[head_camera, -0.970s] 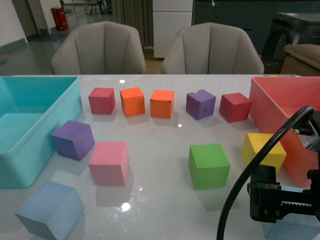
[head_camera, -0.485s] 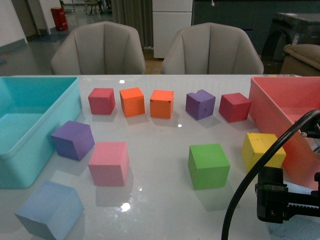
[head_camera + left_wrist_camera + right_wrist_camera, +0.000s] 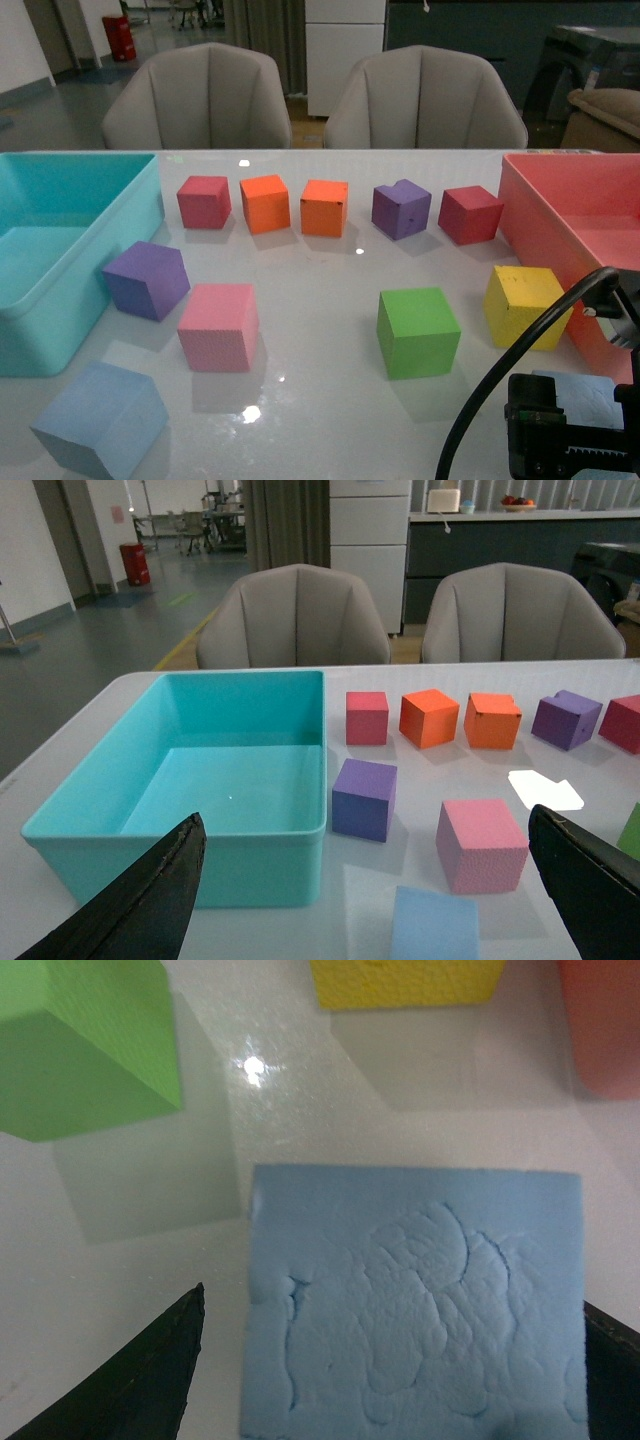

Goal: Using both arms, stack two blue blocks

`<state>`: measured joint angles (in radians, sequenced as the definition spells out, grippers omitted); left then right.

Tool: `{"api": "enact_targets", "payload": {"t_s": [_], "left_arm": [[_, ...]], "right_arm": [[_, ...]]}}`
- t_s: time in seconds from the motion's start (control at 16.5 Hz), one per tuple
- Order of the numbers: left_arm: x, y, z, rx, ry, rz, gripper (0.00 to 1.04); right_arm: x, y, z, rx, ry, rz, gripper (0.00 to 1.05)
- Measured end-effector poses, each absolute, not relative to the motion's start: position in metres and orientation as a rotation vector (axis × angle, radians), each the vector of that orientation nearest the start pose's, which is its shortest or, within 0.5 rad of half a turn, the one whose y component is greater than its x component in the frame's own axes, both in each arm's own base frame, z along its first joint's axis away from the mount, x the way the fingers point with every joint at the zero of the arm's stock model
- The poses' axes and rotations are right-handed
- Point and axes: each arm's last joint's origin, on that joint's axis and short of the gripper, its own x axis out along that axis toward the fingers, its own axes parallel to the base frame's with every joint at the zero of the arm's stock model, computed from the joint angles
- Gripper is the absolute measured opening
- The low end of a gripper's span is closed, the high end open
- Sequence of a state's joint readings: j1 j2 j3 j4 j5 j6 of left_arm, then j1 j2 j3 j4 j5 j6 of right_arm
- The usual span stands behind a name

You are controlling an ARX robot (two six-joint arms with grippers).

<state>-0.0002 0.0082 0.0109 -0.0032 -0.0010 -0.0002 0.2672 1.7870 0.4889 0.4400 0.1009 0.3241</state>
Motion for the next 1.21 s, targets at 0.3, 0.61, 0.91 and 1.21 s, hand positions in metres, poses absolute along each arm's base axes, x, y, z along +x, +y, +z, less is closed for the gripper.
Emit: {"api": "enact_targets", "payload": {"t_s": [0.3,0.61,0.91,1.21], "left_arm": [[0.098,0.0,0.166,0.0,0.001,0.0,0.98],[0.098,0.0,0.166,0.0,0.001,0.0,0.98],[0.098,0.0,0.166,0.0,0.001,0.001,0.98],[0.098,0.0,0.166,0.0,0.001,0.0,0.98]], "right_arm": [[0.256,0.066,0.05,0.147,0.883,0.015,0.87],[0.242,0.07,0.094,0.133,0.78,0.023,0.5],[0.31,0.1,0.135,0.14,0.71,0.057,0.49],[0.347,0.127,0.134,0.11,0.739,0.1,0.49]]}}
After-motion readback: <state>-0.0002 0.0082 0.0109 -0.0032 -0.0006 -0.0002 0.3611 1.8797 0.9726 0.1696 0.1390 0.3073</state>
